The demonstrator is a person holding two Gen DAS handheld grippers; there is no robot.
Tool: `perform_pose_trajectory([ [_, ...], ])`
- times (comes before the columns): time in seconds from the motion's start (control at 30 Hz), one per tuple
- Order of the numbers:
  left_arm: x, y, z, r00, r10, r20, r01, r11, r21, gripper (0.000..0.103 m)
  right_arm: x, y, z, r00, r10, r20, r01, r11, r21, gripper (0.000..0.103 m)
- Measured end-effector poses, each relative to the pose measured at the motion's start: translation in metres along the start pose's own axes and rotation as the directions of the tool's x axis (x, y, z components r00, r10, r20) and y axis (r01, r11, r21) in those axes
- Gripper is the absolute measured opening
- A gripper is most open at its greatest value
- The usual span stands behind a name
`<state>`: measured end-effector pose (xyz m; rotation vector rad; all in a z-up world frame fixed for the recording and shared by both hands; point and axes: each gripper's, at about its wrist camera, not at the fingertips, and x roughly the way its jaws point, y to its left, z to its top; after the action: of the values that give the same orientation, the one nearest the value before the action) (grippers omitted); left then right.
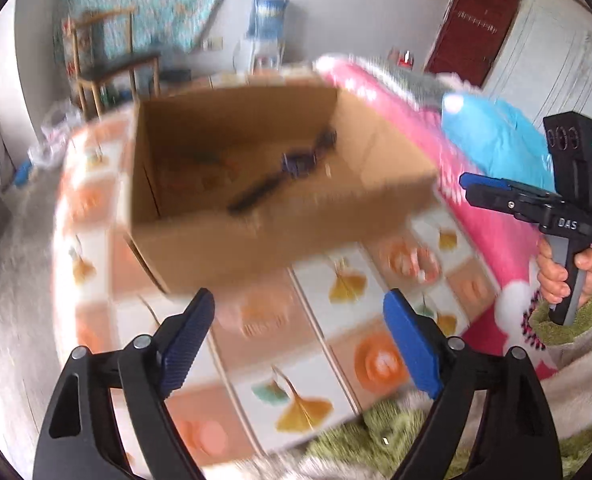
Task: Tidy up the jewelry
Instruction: 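Lower the open right tool onto the pink bead bracelet and close it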
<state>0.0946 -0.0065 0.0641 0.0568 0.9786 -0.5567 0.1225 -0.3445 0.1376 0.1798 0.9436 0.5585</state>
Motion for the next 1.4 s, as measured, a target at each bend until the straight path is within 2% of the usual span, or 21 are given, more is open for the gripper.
perform_pose_trajectory([
  [0.07,0.021,-0.011,-0.011,0.998,-0.004,-0.064,0.004,1.000,0.004,0.085,0.014,0.001,-0.013,0.998,-0.014,-0.060,0.015,1.000,0.016,0.063],
  [0.13,0.047,-0.020,-0.018,0.991,0.020,-0.130,-0.019,1.000,0.013,0.085,0.027,0.001,-0.026,0.990,-0.080,-0.113,0.083,0.996,0.020,0.063],
  [0.23,0.072,-0.023,-0.025,0.985,0.074,-0.158,-0.074,0.997,0.008,0.085,0.047,0.000,-0.039,0.967,-0.186,-0.175,0.192,0.981,0.019,0.063],
  [0.33,0.093,-0.021,-0.032,0.969,0.164,-0.183,-0.165,0.986,0.012,0.085,0.063,-0.003,-0.047,0.956,-0.196,-0.220,0.208,0.978,0.032,0.061],
  [0.47,0.101,-0.022,-0.036,0.961,0.226,-0.161,-0.227,0.974,0.010,0.087,0.075,0.001,-0.054,0.936,-0.254,-0.242,0.259,0.966,-0.008,0.057],
  [0.67,0.104,-0.027,-0.037,0.957,0.252,-0.143,-0.257,0.966,-0.018,0.097,0.088,0.004,-0.061,0.915,-0.312,-0.254,0.309,0.950,-0.051,0.048],
  [0.77,0.108,-0.031,-0.037,0.956,0.262,-0.132,-0.268,0.963,-0.031,0.097,0.089,0.008,-0.062,0.897,-0.369,-0.242,0.355,0.930,-0.099,0.040],
  [0.9,0.108,-0.029,-0.038,0.956,0.266,-0.127,-0.273,0.961,-0.043,0.097,0.086,0.010,-0.062,0.899,-0.367,-0.240,0.355,0.930,-0.093,0.027],
  [1.27,0.110,-0.028,-0.039,0.952,0.274,-0.134,-0.284,0.957,-0.061,0.098,0.082,-0.003,-0.059,0.917,-0.318,-0.243,0.319,0.947,-0.033,0.027],
  [1.4,0.110,-0.028,-0.038,0.951,0.275,-0.142,-0.286,0.956,-0.064,0.098,0.089,-0.020,-0.054,0.923,-0.299,-0.242,0.304,0.953,-0.016,0.030],
])
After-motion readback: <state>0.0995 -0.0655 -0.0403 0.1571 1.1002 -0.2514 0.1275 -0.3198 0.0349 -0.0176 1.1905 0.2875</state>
